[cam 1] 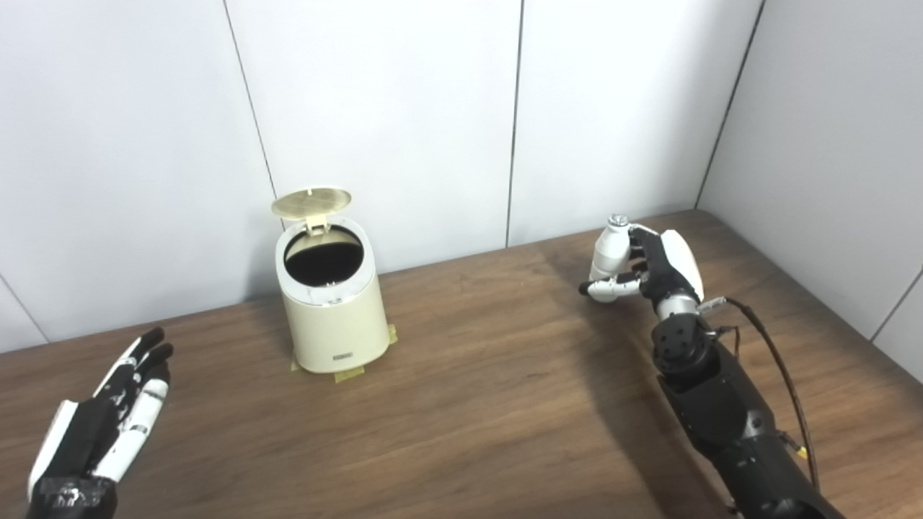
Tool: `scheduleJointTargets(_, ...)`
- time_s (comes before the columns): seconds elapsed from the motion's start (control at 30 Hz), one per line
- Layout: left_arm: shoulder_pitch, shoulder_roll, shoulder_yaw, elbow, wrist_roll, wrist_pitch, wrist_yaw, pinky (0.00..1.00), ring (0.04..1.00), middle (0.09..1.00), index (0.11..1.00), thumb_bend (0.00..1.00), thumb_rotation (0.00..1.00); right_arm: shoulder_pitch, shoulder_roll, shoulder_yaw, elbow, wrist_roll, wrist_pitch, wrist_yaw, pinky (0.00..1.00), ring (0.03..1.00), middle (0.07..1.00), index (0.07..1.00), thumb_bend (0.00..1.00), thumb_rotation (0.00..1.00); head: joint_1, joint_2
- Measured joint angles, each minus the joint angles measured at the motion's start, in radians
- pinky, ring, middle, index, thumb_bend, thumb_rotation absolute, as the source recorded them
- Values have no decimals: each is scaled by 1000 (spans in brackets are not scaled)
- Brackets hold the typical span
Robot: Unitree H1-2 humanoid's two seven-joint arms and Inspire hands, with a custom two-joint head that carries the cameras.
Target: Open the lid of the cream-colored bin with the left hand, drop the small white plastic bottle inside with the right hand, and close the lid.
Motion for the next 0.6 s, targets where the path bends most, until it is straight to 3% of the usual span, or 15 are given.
scheduleJointTargets(0.13,2,2,0,-15,0,0,-1,942,950,938,965,183,659,-6,0,-1,39,0,-31,-21,500,569,626,671,811,16,2,2)
scheduleJointTargets(0.17,3,2,0,-22,0,0,-1,946,951,940,967,190,663,-6,0,0,45,0,-41,-26,454,521,544,641,667,6,3,3)
scheduleJointTargets(0.2,3,2,0,-28,0,0,-1,946,951,941,968,190,668,-6,0,0,49,-2,-51,-39,439,493,495,594,596,3,3,3)
scheduleJointTargets(0.27,4,3,0,-29,0,0,-1,934,949,941,963,187,677,-6,0,1,55,-12,-82,-67,465,450,462,560,532,0,5,3)
scheduleJointTargets(0.6,10,5,-2,-29,1,0,-4,909,940,938,957,185,673,-6,1,0,63,-14,-113,-105,441,430,453,547,515,0,9,5)
